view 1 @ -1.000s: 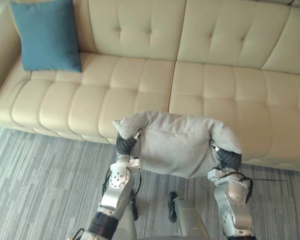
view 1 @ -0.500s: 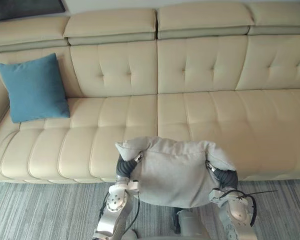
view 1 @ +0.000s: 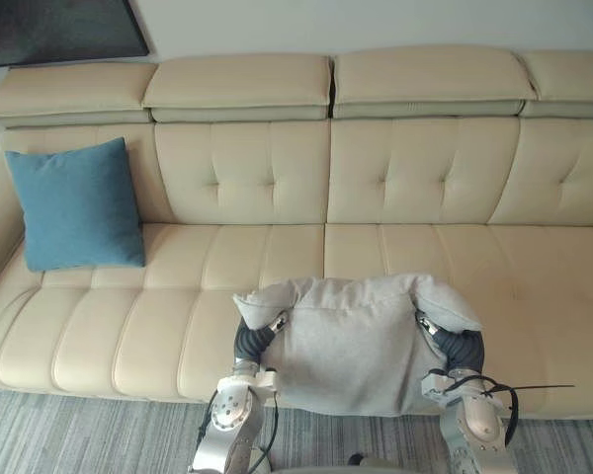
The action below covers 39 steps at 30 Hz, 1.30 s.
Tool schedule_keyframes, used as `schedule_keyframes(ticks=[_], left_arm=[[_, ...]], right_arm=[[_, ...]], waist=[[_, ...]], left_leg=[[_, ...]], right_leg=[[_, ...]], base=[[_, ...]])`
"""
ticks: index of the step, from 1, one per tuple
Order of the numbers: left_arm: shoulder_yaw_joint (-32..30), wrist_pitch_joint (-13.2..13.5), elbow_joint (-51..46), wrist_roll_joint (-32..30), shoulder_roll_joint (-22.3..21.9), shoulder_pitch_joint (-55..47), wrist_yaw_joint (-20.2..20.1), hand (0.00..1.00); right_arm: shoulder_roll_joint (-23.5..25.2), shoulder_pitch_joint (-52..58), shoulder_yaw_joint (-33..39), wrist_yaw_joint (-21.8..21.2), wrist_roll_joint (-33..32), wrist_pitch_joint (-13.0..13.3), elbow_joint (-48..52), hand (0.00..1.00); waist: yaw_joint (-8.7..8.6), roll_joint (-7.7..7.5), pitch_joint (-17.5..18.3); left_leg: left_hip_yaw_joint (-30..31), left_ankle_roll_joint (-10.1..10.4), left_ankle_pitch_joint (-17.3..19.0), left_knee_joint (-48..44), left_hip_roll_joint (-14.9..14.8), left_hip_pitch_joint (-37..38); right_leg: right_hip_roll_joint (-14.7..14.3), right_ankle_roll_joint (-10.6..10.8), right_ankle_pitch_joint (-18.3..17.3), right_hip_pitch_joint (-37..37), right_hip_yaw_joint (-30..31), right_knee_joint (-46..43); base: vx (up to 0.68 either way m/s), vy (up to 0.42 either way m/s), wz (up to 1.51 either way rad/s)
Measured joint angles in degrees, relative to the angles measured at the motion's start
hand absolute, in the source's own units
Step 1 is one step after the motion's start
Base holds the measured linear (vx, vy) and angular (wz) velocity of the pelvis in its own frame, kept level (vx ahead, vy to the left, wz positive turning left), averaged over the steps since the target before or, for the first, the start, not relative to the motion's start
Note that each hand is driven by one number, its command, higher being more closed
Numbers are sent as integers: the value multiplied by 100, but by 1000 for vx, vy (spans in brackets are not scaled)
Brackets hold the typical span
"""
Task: Pick up cushions and gather them together orderly.
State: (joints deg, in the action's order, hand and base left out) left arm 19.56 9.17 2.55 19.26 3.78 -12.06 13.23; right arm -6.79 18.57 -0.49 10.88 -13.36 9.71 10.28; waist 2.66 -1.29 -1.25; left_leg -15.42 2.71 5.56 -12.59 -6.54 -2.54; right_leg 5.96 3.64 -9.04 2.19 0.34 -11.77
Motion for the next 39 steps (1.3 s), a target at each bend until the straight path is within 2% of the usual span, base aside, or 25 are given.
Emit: schedule_keyframes(ticks=[2,4,5,6,7,8,11,14,18,21,23,24,25,26,27,32,34,37,38,39], left_arm=[[0,0,-47,-1,2,6,21,100],[-16,4,-147,-10,37,148,71,100],[-44,9,-157,-49,94,363,152,100],[-47,7,-159,-88,94,476,206,100],[-57,5,-166,-131,70,709,316,100],[-118,7,-172,-147,106,913,409,100],[-305,14,-168,-179,394,1708,724,100],[-448,60,-121,-179,416,2290,937,100],[-547,184,269,-163,444,3152,1249,100],[-594,196,604,-118,447,3739,1359,100],[-607,222,869,-115,470,4188,1411,100],[-672,237,1645,120,670,5380,1454,100],[-699,237,1799,129,671,5577,1464,100],[-755,259,1930,332,696,5781,1477,100],[-976,270,2407,451,759,6568,1443,100],[-1048,283,2639,493,741,6862,1421,100],[-1078,284,3157,585,796,7519,1405,100],[-1171,263,3443,578,764,8141,1396,100],[-1174,260,3455,572,765,8169,1395,100],[-1191,247,3569,571,765,8226,1385,100]], right_arm=[[-2,-107,5,21,45,0,0,100],[5,-387,20,107,229,0,-10,100],[-7,-670,31,172,276,44,-111,100],[-26,-873,57,217,349,86,-213,100],[-103,-1320,96,320,451,109,-452,100],[-75,-1627,98,393,453,109,-629,100],[-28,-2382,88,586,479,100,-915,100],[-27,-2855,90,781,499,100,-947,100],[-62,-3792,151,1110,619,104,-1433,100],[-196,-4256,216,1269,618,104,-1626,100],[-345,-4625,274,1320,611,106,-1778,100],[-640,-5774,432,1481,503,96,-2514,100],[-681,-5904,453,1512,415,96,-2545,100],[-697,-6097,515,1543,322,107,-2648,100],[-740,-6713,639,1562,-41,94,-2975,100],[-772,-7021,700,1561,-95,124,-3192,100],[-918,-7633,733,1562,-408,134,-3683,100],[-988,-8170,990,1531,-767,132,-3906,100],[-991,-8183,1004,1527,-801,132,-3906,100],[-998,-8194,1010,1512,-837,131,-3941,100]], waist=[[-8,22,160],[-7,6,212],[33,-156,162],[27,-65,218],[-22,135,223],[-55,130,219],[-72,20,134],[-71,17,64],[-71,33,9],[-72,80,-184],[-72,100,-288],[-107,171,-597],[-113,183,-614],[-128,213,-778],[-112,309,-1026],[-65,358,-1139],[-47,433,-1208],[-49,553,-1404],[-48,549,-1456],[-34,561,-1613]], left_leg=[[11,-1,-1,16,25,68],[78,-3,-1,-581,42,-200],[239,168,379,-401,238,-491],[350,73,67,505,357,-379],[364,-34,-816,1316,289,-257],[408,-43,-834,1417,324,-277],[513,-46,-838,1434,397,-574],[633,-131,-926,1433,424,-756],[714,-96,-1149,1455,361,-1047],[732,-39,-1284,1502,294,-1114],[731,-11,-1521,1719,303,-1202],[729,37,-1754,1843,197,-1606],[730,46,-1825,1843,175,-1748],[732,80,-1853,1847,145,-1805],[735,136,-2065,1847,94,-2303],[745,199,-2113,1848,106,-2407],[806,314,-2124,1851,98,-2803],[781,351,-2163,1851,33,-3352],[765,360,-2227,1850,32,-3373],[709,250,-2398,1849,49,-3377]], right_leg=[[9,52,78,-20,85,18],[106,30,222,-45,173,66],[285,52,242,-39,285,131],[284,64,245,-11,302,145],[112,144,235,47,321,140],[152,208,185,93,310,137],[231,202,189,303,269,253],[249,198,191,367,179,329],[177,194,193,603,138,328],[99,172,180,696,135,301],[77,153,169,893,137,284],[-49,97,134,1487,163,66],[-73,98,134,1692,179,-61],[-97,93,60,1935,192,-412],[-102,101,56,2607,172,-842],[-83,101,15,2788,155,-1004],[-99,103,22,3217,118,-1125],[-98,102,110,3769,40,-1206],[-97,102,110,3792,44,-1220],[-82,104,106,3800,51,-1266]], base=[[151,79,-21],[106,74,-10],[47,100,-4],[43,136,-19],[43,88,-11],[58,97,-7],[3,46,14],[-27,-8,25],[-64,-46,12],[-92,-42,-3],[-236,-58,-11],[-342,-55,-19],[-458,-60,-22],[-363,-74,-2],[-272,-77,5],[11,-60,3],[-83,-43,5],[-76,-33,8],[9,-20,7],[79,-45,11]])
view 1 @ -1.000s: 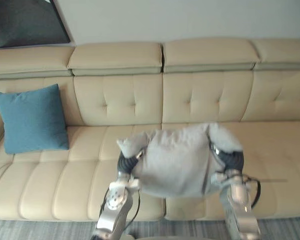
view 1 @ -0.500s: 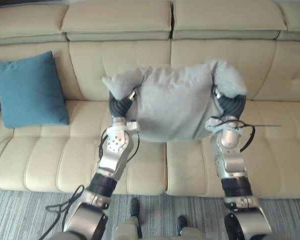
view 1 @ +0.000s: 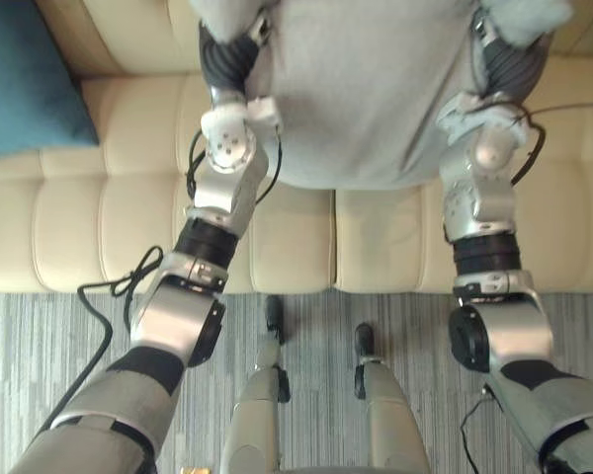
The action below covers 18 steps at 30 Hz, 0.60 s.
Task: Pick up cushions and gather them together orderly.
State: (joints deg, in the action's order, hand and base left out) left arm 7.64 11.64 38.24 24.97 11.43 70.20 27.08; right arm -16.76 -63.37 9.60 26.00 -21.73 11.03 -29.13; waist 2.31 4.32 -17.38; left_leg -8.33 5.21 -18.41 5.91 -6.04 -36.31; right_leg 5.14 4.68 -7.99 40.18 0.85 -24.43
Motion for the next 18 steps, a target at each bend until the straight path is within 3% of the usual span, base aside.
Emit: schedule_keyframes(ticks=[2,3,7,11,18], left_arm=[[-190,-65,132,-10,-39,149,-28,100],[-244,-65,134,-10,-42,215,-27,0],[-523,-65,386,1,-47,364,-34,0],[-658,-99,748,19,-21,475,-150,0],[-651,-132,856,38,181,578,-266,0]], right_arm=[[-4,-321,1,-12,-188,25,-211,100],[-14,-429,1,-16,-260,31,-251,0],[-78,-776,40,-95,-585,72,-774,0],[-208,-828,36,-363,-1199,68,-1153,0],[-801,-828,-99,-484,-1334,71,-1502,0]], waist=[[-2,-1,-92],[-1,0,-95],[-3,0,-95],[-11,0,-95],[-4,5,-97]], left_leg=[[-26,187,-177,-1,37,-268],[-24,229,-208,0,28,-307],[-26,400,-350,1,-37,-327],[-30,363,-409,2,-63,-243],[106,362,-409,0,-124,-248]], right_leg=[[42,-6,-35,237,-25,-37],[40,-6,-34,269,-33,-35],[-13,-21,-24,258,-68,-15],[-68,-57,-2,137,-66,89],[-101,-144,98,-29,-228,376]], base=[[111,-73,19],[74,-71,14],[54,-102,2],[47,-87,-7],[56,-42,1]])
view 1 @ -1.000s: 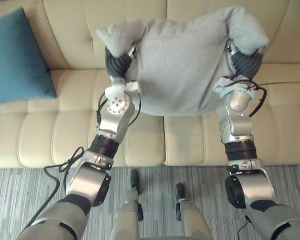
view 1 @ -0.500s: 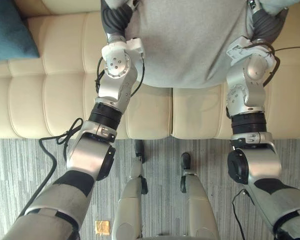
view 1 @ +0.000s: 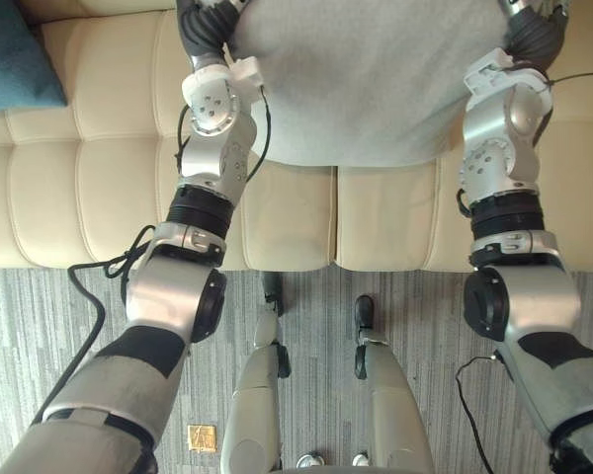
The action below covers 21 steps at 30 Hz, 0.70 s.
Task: Pick up cushions and gather them together orderly.
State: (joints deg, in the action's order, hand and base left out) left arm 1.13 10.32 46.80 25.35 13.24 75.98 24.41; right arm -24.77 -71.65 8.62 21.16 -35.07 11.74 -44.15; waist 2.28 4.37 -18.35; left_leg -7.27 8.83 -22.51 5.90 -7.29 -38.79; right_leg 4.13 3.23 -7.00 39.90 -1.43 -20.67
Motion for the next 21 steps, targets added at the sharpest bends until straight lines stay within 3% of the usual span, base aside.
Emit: schedule_keyframes(ticks=[6,12,15,16,21], left_arm=[[-49,-13,17,303,612,8,-28,0],[-687,-9,-174,552,1026,-277,-111,0],[-801,17,-1058,635,1040,-1386,-110,0],[-882,63,-1459,636,1070,-1996,-107,0],[-896,82,-2280,574,802,-3906,-270,0]], right_arm=[[-438,-79,-231,-84,-110,-109,-216,0],[-958,-36,-121,-95,-334,-164,-116,0],[-1029,959,112,-147,-368,-168,687,0],[-1061,1571,212,-209,-354,-175,1107,0],[-803,3995,1035,-440,-63,-179,2396,0]], waist=[[22,0,0],[30,0,0],[32,-2,0],[83,20,10],[-65,-5,6]], left_leg=[[-7,0,0,0,62,-18],[-6,0,0,2,72,91],[-34,7,102,6,76,389],[-85,-247,635,10,-3,624],[-152,-424,698,7,161,988]], right_leg=[[78,51,31,7,6,12],[88,56,35,-94,11,1],[98,58,11,-401,7,26],[-9,56,-34,-512,30,8],[184,159,-184,-897,54,-30]], base=[[73,-28,3],[64,-49,1],[75,-76,-9],[68,-43,-30],[87,-10,6]])
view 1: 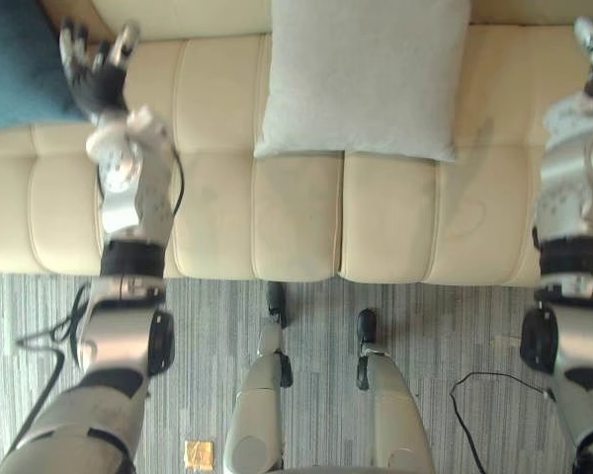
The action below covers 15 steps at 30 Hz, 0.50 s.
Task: Pick up cushions and gather them together orderly.
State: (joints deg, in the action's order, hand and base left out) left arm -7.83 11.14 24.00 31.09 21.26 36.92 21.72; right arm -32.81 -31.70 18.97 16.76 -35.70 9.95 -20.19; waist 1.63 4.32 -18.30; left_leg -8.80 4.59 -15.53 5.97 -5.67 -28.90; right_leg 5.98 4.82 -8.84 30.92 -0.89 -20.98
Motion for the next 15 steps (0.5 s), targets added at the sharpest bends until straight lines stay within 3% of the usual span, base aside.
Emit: schedule_keyframes(ticks=[3,8,11,15], left_arm=[[297,-15,-538,-258,-505,-1553,-238,0],[568,-93,-574,-737,-1168,-3018,-703,0],[653,-281,72,-1081,-1423,-3752,-1100,0],[541,-416,908,-1461,-1686,-4116,-1351,0]], right_arm=[[916,1544,241,-195,445,-8,629,0],[1945,2700,213,-559,834,-22,792,0],[2523,3427,-54,-845,1102,-48,315,0],[2878,3827,-224,-1073,1383,-172,-532,0]], waist=[[-43,-52,27],[23,-191,210],[49,-390,571],[57,-433,968]], left_leg=[[3,-2,47,0,107,473],[-48,3,277,1,52,853],[-148,-16,352,0,24,1246],[-176,-10,496,0,24,1623]], right_leg=[[112,15,-203,-498,-21,-52],[52,-25,-266,-880,-18,96],[20,-24,-242,-1362,21,389],[13,-10,-159,-1918,14,803]], base=[[125,-29,19],[36,-55,-9],[76,-44,-13],[84,-30,-4]])
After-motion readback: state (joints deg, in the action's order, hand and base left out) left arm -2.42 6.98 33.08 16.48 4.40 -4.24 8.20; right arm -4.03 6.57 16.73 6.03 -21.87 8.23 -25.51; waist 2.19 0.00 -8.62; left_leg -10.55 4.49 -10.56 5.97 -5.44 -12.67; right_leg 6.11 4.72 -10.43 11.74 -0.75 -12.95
